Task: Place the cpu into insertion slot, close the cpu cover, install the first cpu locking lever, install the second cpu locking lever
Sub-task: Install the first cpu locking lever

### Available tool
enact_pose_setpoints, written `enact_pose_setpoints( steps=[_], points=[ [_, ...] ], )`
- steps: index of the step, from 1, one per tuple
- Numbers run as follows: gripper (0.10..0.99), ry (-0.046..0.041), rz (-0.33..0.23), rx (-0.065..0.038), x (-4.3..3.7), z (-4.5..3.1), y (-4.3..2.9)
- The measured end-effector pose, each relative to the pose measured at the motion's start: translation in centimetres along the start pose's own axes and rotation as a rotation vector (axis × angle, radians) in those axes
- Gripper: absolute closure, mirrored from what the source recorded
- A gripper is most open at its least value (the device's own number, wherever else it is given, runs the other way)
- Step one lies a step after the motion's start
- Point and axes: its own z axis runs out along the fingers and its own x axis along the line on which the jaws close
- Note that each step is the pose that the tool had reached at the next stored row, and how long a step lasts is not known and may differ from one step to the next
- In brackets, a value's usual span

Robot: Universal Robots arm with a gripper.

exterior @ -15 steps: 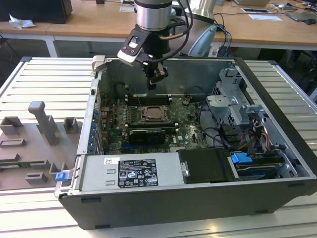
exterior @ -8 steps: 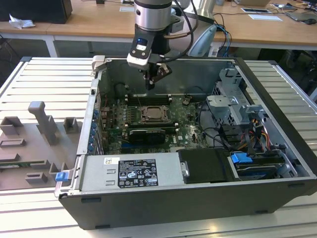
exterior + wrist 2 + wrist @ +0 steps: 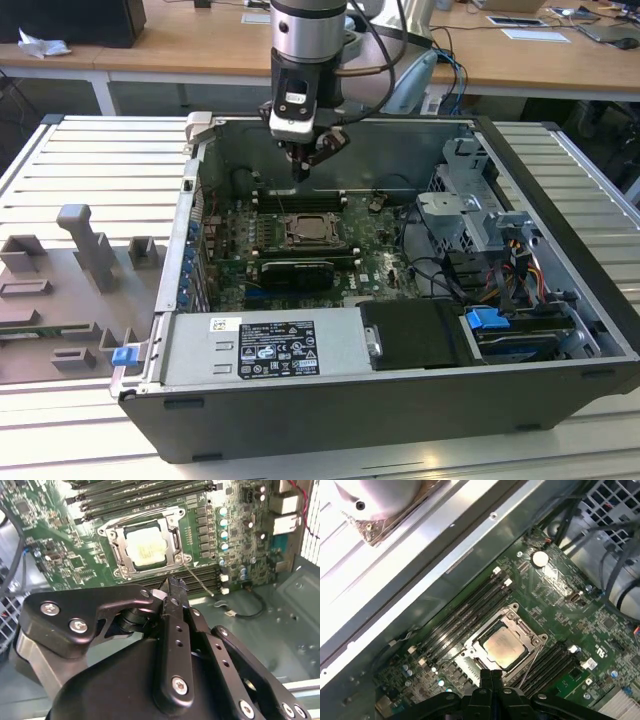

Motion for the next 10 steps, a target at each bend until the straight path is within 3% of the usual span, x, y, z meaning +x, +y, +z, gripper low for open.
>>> enact_pose_setpoints(
  steps=[10],
  points=[
    [0.98,0.0103,-0.214,0.008,0.0,0.06,-0.01]
  ],
)
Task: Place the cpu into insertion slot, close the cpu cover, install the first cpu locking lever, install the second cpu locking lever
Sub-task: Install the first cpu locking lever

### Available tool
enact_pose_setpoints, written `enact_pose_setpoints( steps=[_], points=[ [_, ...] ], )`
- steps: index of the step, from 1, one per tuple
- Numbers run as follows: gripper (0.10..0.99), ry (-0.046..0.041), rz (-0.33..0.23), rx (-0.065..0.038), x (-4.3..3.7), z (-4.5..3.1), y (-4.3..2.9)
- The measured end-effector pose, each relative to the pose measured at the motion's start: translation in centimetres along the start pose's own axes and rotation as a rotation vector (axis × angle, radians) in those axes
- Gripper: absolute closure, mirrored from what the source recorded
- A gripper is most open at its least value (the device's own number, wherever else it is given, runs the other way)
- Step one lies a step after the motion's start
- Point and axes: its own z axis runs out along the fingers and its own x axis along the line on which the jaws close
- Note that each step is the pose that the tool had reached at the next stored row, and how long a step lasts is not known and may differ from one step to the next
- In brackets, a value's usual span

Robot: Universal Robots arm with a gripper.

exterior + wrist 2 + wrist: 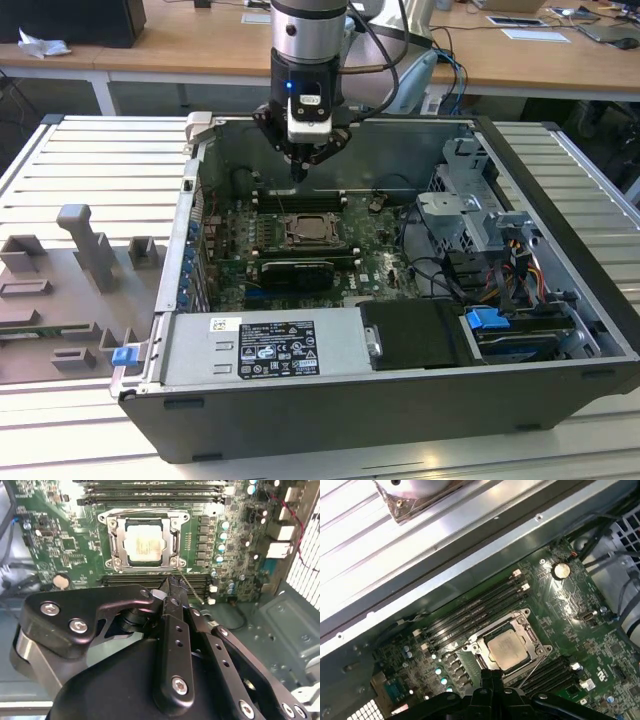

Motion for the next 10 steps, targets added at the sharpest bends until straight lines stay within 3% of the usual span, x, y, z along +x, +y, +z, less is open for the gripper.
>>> enact_pose_setpoints(
  steps=[5,10],
  points=[
    [0.98,0.0042,-0.088,0.003,0.03,0.06,-0.02],
    [0.98,0.0064,-0.132,0.005,0.08,0.2,-0.04]
  ],
)
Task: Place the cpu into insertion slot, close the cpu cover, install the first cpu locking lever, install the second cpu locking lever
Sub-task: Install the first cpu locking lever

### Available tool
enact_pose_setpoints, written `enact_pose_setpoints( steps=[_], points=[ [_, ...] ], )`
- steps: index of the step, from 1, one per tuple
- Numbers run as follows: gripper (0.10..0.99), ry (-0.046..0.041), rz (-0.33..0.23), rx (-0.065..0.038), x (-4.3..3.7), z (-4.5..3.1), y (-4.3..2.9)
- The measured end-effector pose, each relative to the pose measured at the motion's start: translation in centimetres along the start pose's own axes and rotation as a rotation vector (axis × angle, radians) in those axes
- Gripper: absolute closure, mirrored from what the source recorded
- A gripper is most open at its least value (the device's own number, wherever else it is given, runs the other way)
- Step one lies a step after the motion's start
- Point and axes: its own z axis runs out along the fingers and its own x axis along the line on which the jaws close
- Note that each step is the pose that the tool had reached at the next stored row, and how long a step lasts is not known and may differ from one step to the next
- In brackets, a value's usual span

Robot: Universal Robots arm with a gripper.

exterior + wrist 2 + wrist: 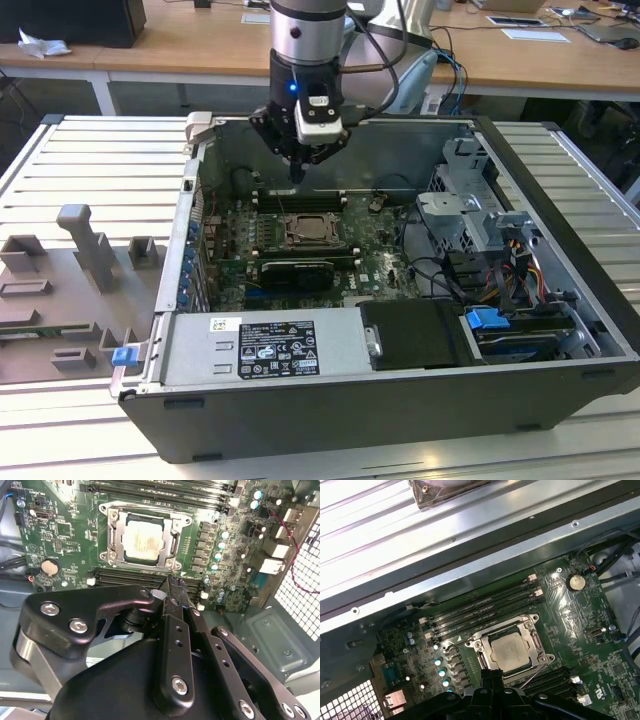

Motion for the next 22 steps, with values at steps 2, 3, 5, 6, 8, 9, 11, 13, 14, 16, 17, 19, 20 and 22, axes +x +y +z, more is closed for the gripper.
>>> enact_pose_setpoints(
  steps=[2,3,5,6,8,9,11,13,14,16,17,19,20,22],
  points=[
    [0.98,0.0007,-0.015,0.0,0.11,0.04,-0.05],
    [0.98,0.0009,-0.018,0.001,0.12,0.04,-0.05],
    [0.98,0.0017,-0.036,0.001,0.11,0.05,-0.05],
    [0.98,0.0019,-0.04,0.001,0.11,0.05,-0.05],
    [0.98,0.0035,-0.071,0.002,0.11,0.05,-0.05],
    [0.98,0.004,-0.08,0.003,0.11,0.04,-0.05],
    [0.98,0.005,-0.102,0.003,0.11,0.05,-0.05],
    [0.98,0.0067,-0.133,0.004,0.11,0.05,-0.05],
    [0.98,0.0077,-0.155,0.005,0.1,0.07,-0.04],
    [0.98,0.0103,-0.206,0.007,0.1,0.1,-0.04],
    [0.98,0.011,-0.223,0.008,0.1,0.12,-0.04],
    [0.98,0.0144,-0.293,0.01,0.1,0.2,-0.04],
    [0.98,0.0154,-0.312,0.011,0.1,0.21,-0.04],
    [0.98,0.0169,-0.344,0.012,0.1,0.22,-0.04]
  ],
)
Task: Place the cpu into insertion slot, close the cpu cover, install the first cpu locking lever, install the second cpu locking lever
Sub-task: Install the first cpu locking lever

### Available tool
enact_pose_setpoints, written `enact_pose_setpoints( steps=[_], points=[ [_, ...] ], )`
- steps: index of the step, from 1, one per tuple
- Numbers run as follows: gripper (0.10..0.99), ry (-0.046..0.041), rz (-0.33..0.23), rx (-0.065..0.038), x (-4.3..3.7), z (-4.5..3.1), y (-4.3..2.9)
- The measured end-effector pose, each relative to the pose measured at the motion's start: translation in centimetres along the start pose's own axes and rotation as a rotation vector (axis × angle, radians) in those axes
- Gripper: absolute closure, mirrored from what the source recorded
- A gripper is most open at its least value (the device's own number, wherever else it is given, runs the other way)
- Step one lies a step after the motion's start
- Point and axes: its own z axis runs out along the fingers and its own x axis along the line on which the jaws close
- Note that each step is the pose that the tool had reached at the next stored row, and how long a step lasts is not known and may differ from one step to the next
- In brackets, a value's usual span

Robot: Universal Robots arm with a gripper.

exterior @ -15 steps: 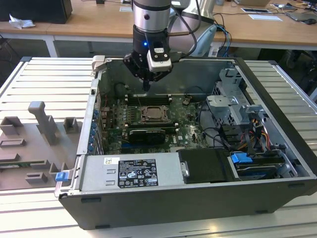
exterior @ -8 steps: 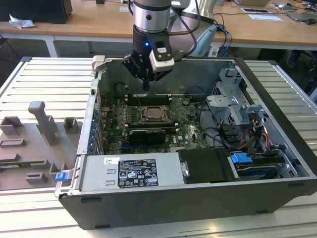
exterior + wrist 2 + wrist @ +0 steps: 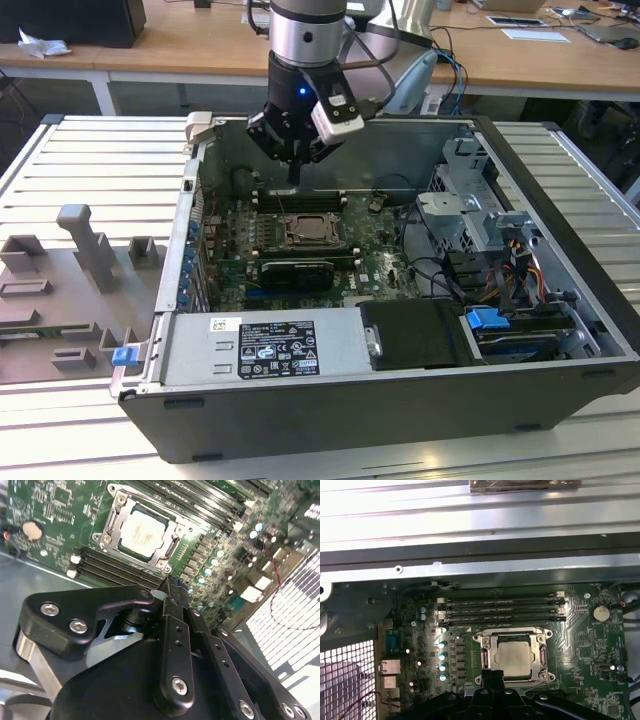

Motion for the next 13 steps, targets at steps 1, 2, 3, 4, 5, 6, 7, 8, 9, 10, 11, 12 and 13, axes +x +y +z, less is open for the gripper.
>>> enact_pose_setpoints(
  steps=[1,2,3,4,5,6,7,8,9,10,11,12,13],
  points=[
    [0.98,0.0007,-0.013,0.001,0.01,0.01,0.0],
    [0.98,0.0015,-0.028,0.001,0.02,0.02,0.0],
    [0.98,0.0019,-0.036,0.001,0.03,0.02,0.0],
    [0.98,0.0021,-0.041,0.002,0.06,0.02,0.0],
    [0.98,0.0023,-0.044,0.002,0.1,0.03,0.0],
    [0.98,0.0021,-0.048,0.002,0.23,0.05,0.0],
    [0.98,0.002,-0.05,0.002,0.41,0.06,-0.01],
    [0.98,0.0022,-0.051,0.002,0.68,0.06,-0.02],
    [0.98,0.002,-0.052,0.002,0.9,0.08,-0.02],
    [0.98,0.0018,-0.053,0.002,1.26,0.12,-0.03],
    [0.98,0.001,-0.056,0.002,1.56,0.27,-0.05],
    [0.98,0.0001,-0.059,0.002,1.7,0.43,-0.06],
    [0.98,-0.0006,-0.061,0.002,1.73,0.52,-0.07]
  ],
)
